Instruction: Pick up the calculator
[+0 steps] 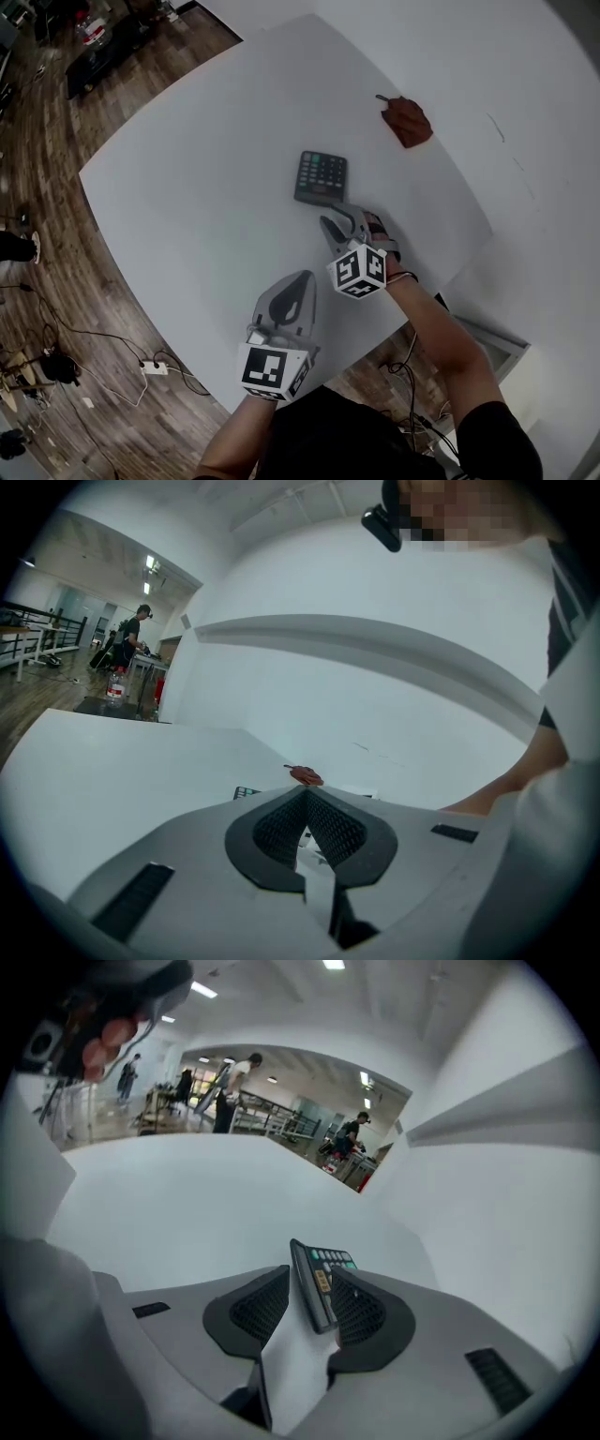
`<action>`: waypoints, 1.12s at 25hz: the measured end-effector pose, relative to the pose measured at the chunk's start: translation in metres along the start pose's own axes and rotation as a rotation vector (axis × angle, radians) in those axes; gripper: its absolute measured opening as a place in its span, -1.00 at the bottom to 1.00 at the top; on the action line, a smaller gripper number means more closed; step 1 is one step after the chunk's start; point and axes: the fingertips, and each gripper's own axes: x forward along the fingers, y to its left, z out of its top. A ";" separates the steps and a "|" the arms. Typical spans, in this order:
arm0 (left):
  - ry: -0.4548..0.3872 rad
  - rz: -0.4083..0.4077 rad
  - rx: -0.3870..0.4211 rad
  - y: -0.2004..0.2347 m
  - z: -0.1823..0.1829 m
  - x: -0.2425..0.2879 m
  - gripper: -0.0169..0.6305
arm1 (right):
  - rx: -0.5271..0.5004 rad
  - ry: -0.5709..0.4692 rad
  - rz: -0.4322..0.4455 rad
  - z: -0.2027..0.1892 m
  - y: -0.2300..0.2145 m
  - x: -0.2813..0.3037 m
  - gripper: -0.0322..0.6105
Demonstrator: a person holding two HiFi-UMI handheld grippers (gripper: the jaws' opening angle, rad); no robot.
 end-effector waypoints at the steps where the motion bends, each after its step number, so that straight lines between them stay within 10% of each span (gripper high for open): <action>1: -0.003 0.003 -0.004 0.001 0.000 0.003 -0.93 | -0.052 0.014 -0.004 -0.003 0.000 0.008 -0.52; 12: 0.000 0.015 -0.021 0.008 0.000 0.012 -0.93 | -0.320 0.147 -0.011 -0.033 0.016 0.065 -0.46; 28: 0.000 -0.016 -0.001 -0.006 0.000 0.002 -0.93 | -0.398 0.113 -0.127 -0.013 -0.001 0.040 -0.74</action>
